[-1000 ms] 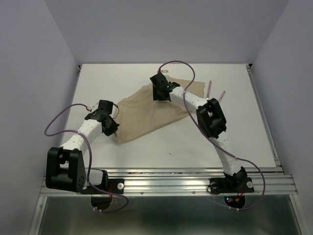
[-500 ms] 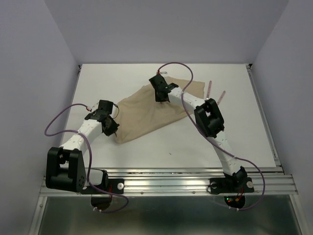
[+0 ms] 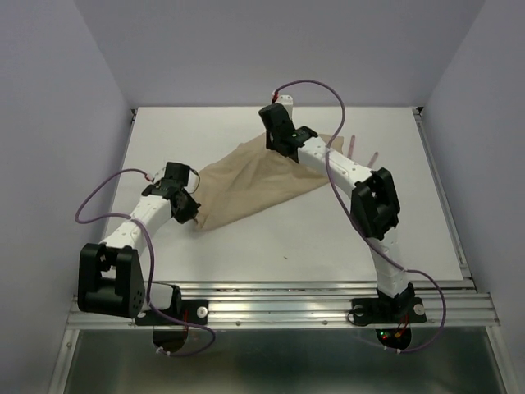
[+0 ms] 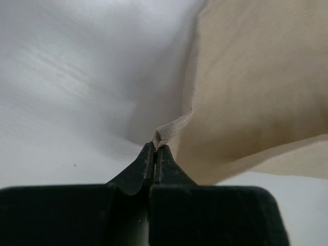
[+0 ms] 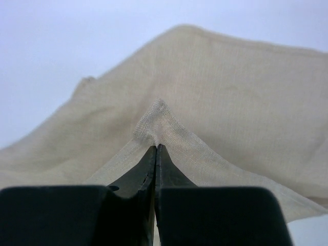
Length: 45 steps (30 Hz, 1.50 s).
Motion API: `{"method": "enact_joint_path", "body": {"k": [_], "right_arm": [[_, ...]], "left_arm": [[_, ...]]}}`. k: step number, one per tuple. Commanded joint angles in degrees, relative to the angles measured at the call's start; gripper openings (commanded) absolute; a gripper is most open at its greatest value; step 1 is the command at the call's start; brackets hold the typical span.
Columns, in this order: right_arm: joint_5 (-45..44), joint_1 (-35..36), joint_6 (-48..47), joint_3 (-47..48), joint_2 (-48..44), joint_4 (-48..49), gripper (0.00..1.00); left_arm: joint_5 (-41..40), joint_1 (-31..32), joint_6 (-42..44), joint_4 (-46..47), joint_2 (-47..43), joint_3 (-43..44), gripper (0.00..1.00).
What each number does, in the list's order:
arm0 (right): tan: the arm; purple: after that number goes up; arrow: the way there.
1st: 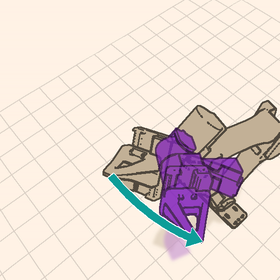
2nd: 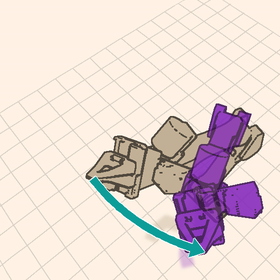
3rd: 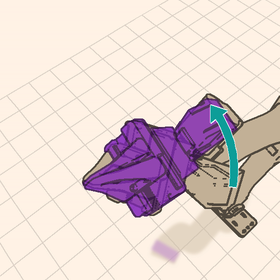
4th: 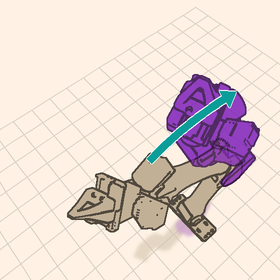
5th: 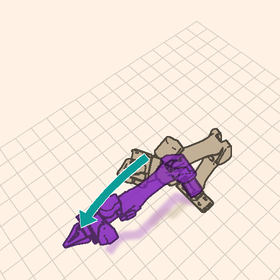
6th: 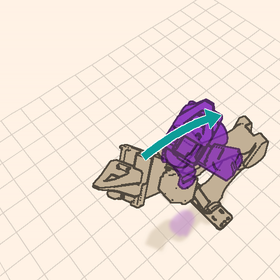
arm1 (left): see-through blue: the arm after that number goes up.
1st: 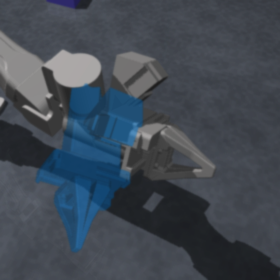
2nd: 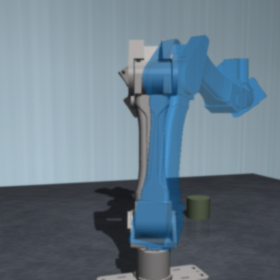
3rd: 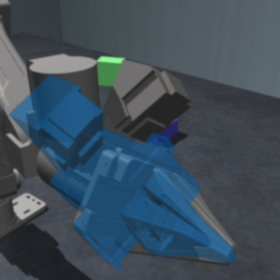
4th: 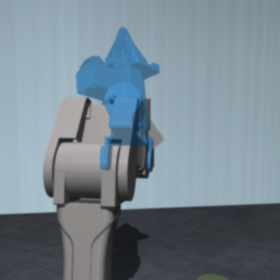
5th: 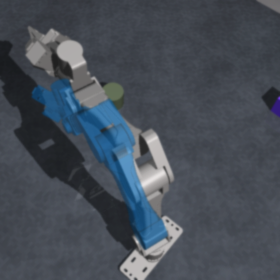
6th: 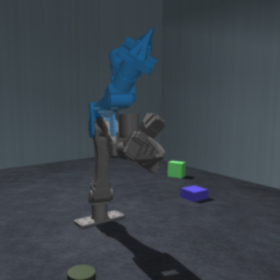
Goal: Fold the napkin into a case and place the utensils inside
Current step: Flatten out the crumpled napkin at the center of the board.
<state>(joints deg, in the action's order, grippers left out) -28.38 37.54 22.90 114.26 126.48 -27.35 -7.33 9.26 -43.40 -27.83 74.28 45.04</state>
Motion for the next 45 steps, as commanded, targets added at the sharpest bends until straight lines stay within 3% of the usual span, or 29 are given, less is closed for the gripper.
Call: {"method": "enact_joint_path", "body": {"k": [1, 7, 9, 11, 13, 16, 19, 22, 23, 24, 25, 26, 28, 29, 30, 36, 39, 42, 43, 45], "right_arm": [[-4.2, -1.2, -5.2, 1.4, -6.8, 11.2, 0.01], [-1.9, -4.7, -10.5, 1.9, -14.6, 25.8, 0.01], [-0.7, -5.2, -12.6, -1.9, -20.8, 33.9, 0.01], [0.5, -5.2, -14.0, -11.7, -26.0, 38.9, 0.01], [2.4, -5.2, -13.9, -19.6, -33.8, 44.4, 0.01], [3.8, -5.2, -11.3, -35.8, -43.8, 47.3, 0.01], [7.1, -5.2, -6.4, -52.0, -53.9, 46.8, 0.01], [9.0, -5.2, 2.1, -66.3, -60.8, 41.9, 0.08], [9.1, -5.2, 4.3, -72.6, -64.9, 38.5, 0.19], [8.9, -5.2, 9.0, -77.8, -68.2, 34.6, 0.23], [8.6, -5.2, 11.4, -77.9, -68.2, 34.6, 0.23], [8.4, -5.2, 13.6, -80.0, -70.7, 30.8, 0.33], [8.2, -5.2, 17.6, -83.8, -72.2, 27.7, 0.41], [7.9, -4.7, 18.4, -84.2, -72.8, 25.5, 0.48], [6.9, -4.7, 19.0, -84.4, -73.2, 23.5, 0.64], [5.3, -4.7, 20.4, -79.9, -67.8, 17.7, 0.64], [6.4, -4.7, 25.4, -75.9, -61.9, 11.2, 0.63], [7.7, -4.7, 28.7, -75.8, -59.2, 7.8, 0.64], [8.0, -4.7, 29.1, -76.3, -59.4, 7.8, 0.64], [7.8, -4.7, 29.8, -77.8, -60.5, 7.8, 0.65]], "left_arm": [[1.9, -0.7, 2.4, 1.5, 3.9, 15.3, 0.0], [2.9, -2.8, 9.1, -7.4, 16.0, 49.5, 0.0], [3.1, -3.3, 10.6, -8.4, 17.6, 55.4, 0.0], [4.7, -3.9, 12.2, -7.3, 16.5, 58.0, 0.0], [5.8, -4.2, 12.5, -5.6, 14.7, 56.1, 0.0], [10.1, -4.2, 12.5, -0.8, 10.1, 45.6, 0.0], [13.3, -4.3, 12.3, 5.4, 5.7, 28.4, 0.0], [15.6, -4.3, 11.8, 9.3, 1.9, 17.6, 0.0], [16.6, -4.2, 11.7, 11.6, 0.6, 11.0, 0.0], [18.0, -4.2, 10.9, 13.6, -0.2, 5.5, 0.0], [18.0, -4.2, 10.7, 13.6, -0.2, 5.4, 0.0], [19.1, -4.2, 10.5, 15.3, -0.5, 0.8, 0.0], [18.9, -4.2, 10.4, 16.2, -0.9, -3.2, 0.0], [18.3, -4.1, 10.4, 16.1, -1.2, -4.0, 0.0], [18.0, -4.1, 10.1, 16.0, -1.4, -4.4, 0.0], [15.9, -3.9, 10.0, 13.9, -1.9, -3.8, 0.0], [14.6, -3.9, 9.8, 12.5, -1.2, -3.2, 0.0], [13.6, -3.9, 9.1, 11.4, -1.2, -3.3, 0.26], [12.8, -3.9, 8.9, 10.4, -1.5, -3.4, 0.53], [11.6, -3.9, 8.0, 8.8, -2.6, -3.4, 0.83]]}}
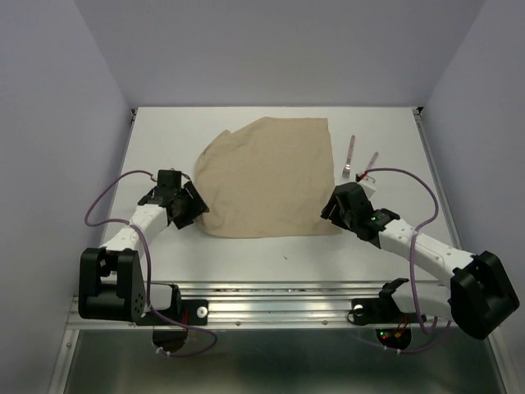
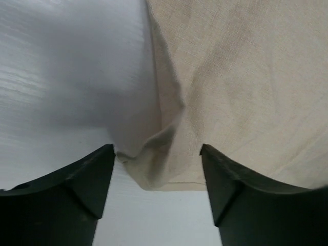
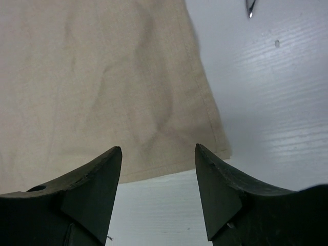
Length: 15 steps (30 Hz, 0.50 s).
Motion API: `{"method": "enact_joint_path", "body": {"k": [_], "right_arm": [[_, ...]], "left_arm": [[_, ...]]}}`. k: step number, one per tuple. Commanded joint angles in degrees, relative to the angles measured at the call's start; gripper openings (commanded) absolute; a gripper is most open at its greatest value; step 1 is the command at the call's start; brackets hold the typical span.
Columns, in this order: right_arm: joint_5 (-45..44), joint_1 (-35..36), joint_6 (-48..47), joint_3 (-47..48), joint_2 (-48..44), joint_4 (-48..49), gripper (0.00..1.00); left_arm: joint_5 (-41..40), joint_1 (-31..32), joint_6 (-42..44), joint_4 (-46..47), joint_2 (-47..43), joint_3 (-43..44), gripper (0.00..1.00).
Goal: Fold the napkin into a case and place the utensils inside
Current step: Flatten out the crumpled napkin at the center of the board.
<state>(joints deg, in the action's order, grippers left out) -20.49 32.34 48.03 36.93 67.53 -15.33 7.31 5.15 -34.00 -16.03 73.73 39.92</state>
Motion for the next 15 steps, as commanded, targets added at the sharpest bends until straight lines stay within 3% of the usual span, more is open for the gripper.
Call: {"method": "enact_joint_path", "body": {"k": [1, 2, 3, 4, 7, 8, 15], "right_arm": [[-0.2, 0.5, 4.7, -0.7, -1.7, -4.3, 0.65], [-0.4, 0.5, 4.7, -0.9, -1.9, -4.4, 0.66], [-0.7, 0.5, 4.8, -0.9, -2.0, -4.7, 0.66], [-0.8, 0.5, 4.8, -0.6, -2.0, -4.7, 0.67], [-0.6, 0.5, 4.4, 0.4, -1.5, -4.7, 0.68], [-0.6, 0.5, 4.5, 0.8, -1.2, -4.9, 0.71], [-0.2, 0.5, 4.4, 2.1, 1.0, -5.0, 0.7]], "left_arm": [[-4.1, 0.2, -1.9, -4.2, -2.5, 1.9, 0.87], [-6.6, 0.3, -2.6, -6.8, -3.4, 2.3, 0.96], [-9.6, 0.2, -3.4, -8.6, -3.5, 2.6, 0.96], [-15.2, 0.3, -7.1, -13.4, -3.1, 3.6, 0.89], [-19.3, 0.3, -9.8, -17.5, -2.5, 3.9, 0.73], [-19.6, 0.4, -10.6, -18.1, -2.6, 3.9, 0.71], [-18.2, 0.8, -14.5, -17.9, -3.8, 1.1, 0.56]]}}
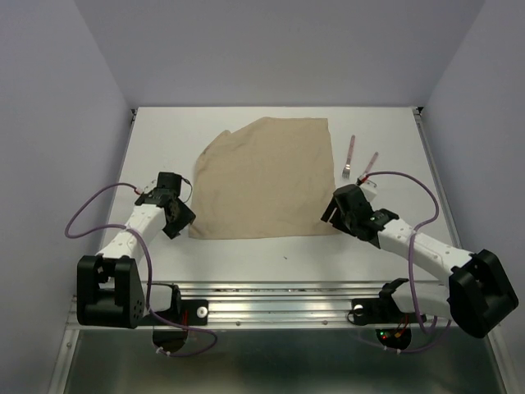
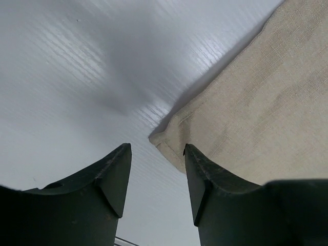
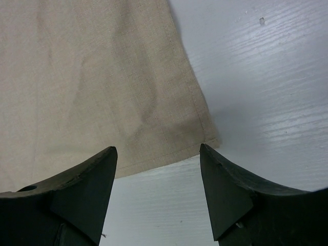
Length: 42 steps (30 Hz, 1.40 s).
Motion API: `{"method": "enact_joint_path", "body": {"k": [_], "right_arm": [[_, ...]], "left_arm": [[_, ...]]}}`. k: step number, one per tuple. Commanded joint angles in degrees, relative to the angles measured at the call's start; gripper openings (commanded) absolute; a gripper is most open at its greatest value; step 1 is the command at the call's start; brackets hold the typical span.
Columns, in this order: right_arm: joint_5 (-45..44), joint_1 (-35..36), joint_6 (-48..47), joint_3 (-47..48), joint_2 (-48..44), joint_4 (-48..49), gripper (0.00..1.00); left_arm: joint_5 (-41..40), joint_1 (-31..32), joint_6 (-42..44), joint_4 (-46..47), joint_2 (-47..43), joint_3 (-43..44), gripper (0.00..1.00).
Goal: Fold the napkin into a case and place the utensils inside
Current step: Flatten out the crumpled napkin at the center of the board.
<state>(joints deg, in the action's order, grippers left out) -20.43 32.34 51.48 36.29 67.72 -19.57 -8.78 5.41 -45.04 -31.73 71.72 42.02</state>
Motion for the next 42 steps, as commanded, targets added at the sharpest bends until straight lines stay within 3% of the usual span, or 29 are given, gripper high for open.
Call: {"method": "enact_joint_path", "body": {"k": [1, 8, 19, 25, 28, 30, 42], "right_arm": [[-0.1, 0.5, 0.8, 2.8, 1.0, -0.7, 0.7], [0.0, 0.5, -0.2, 3.5, 2.3, -0.1, 0.7], [0.2, 0.5, -0.4, 3.4, 2.9, 0.1, 0.7], [-0.2, 0.5, -0.4, 3.3, 3.3, 0.1, 0.7], [0.1, -0.3, 0.5, 2.2, 3.8, 0.1, 0.7], [3.3, -2.0, 1.5, 0.0, 4.8, 1.5, 0.69], [7.8, -3.3, 4.9, -4.5, 7.7, 5.1, 0.61]], "left_arm": [[-1.5, 0.7, -3.6, -1.0, -1.4, -1.4, 0.54], [0.9, 4.6, -3.4, 3.3, 3.2, -2.0, 0.63], [-2.7, 6.5, -5.8, 3.7, 8.1, -1.7, 0.55], [-3.3, 6.7, -5.9, 4.9, 9.6, -2.5, 0.35], [-3.1, 6.9, -5.7, 5.2, 9.7, -2.4, 0.1], [-2.9, 7.0, -5.3, 5.7, 9.5, -2.4, 0.02], [-1.4, 7.3, -3.7, 6.3, 7.8, -0.8, 0.0]]}}
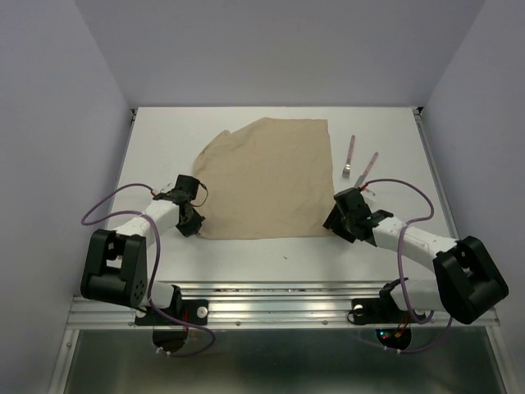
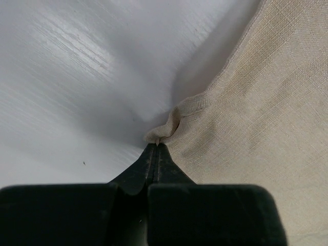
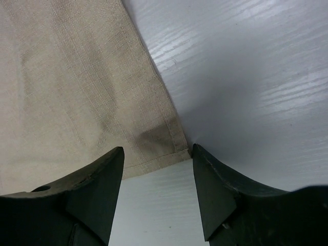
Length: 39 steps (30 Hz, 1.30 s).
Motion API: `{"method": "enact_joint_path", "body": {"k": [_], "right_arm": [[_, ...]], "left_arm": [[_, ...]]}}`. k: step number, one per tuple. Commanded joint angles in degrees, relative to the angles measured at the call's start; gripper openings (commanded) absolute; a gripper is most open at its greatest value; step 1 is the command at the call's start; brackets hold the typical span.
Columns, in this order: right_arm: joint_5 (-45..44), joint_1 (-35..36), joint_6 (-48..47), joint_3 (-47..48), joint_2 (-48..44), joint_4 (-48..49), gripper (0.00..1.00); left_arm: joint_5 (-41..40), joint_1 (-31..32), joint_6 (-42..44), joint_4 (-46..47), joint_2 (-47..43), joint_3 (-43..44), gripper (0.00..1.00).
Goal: Fold the napkin into a case and place the utensils inside
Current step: Flatten out the crumpled napkin at the center of the board.
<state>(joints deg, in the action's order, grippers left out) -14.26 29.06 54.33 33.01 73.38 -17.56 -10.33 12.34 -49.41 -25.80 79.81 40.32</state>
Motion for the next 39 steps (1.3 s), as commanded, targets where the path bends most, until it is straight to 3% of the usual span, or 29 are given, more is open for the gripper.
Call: {"method": "enact_joint_path", "body": {"k": [1, 7, 10, 15, 17, 19, 25, 37, 39], "right_arm": [[1.9, -0.1, 2.0, -1.6, 3.1, 4.4, 0.61], [2.1, -0.1, -0.6, -1.0, 9.2, 8.0, 0.58], [2.1, -0.1, -0.5, -0.6, 11.0, 8.1, 0.5], [0.2, -0.1, 0.6, -0.6, 7.1, 6.1, 0.17], [-0.1, -0.1, 0.3, -0.1, 5.4, 5.4, 0.2], [-0.2, -0.1, -0.1, 0.5, 4.7, 4.3, 0.36], [-0.7, -0.1, 0.2, -0.2, 3.0, 2.0, 0.43], [-1.9, -0.1, 2.8, -2.3, -1.3, -0.3, 0.4], [-2.6, -0.1, 2.9, -2.1, -1.8, -0.8, 0.34]], "left_arm": [[0.3, 0.5, 0.9, 0.4, -0.4, 1.1, 0.0], [0.5, 0.8, 1.0, 1.2, -0.1, 1.1, 0.0], [0.6, 0.8, 1.0, 1.3, 0.1, 0.9, 0.0], [0.6, 0.9, 0.9, 1.2, -0.4, 0.9, 0.0], [0.6, 1.0, 1.0, 1.1, -0.4, 1.2, 0.0], [0.6, 1.0, 1.0, 1.0, -0.5, 1.5, 0.0], [0.7, 1.3, 1.1, 1.2, -0.2, 1.7, 0.0], [0.7, 1.5, 1.2, 1.6, 0.6, 1.6, 0.0], [0.7, 1.6, 1.2, 1.6, 1.0, 1.7, 0.0]]}}
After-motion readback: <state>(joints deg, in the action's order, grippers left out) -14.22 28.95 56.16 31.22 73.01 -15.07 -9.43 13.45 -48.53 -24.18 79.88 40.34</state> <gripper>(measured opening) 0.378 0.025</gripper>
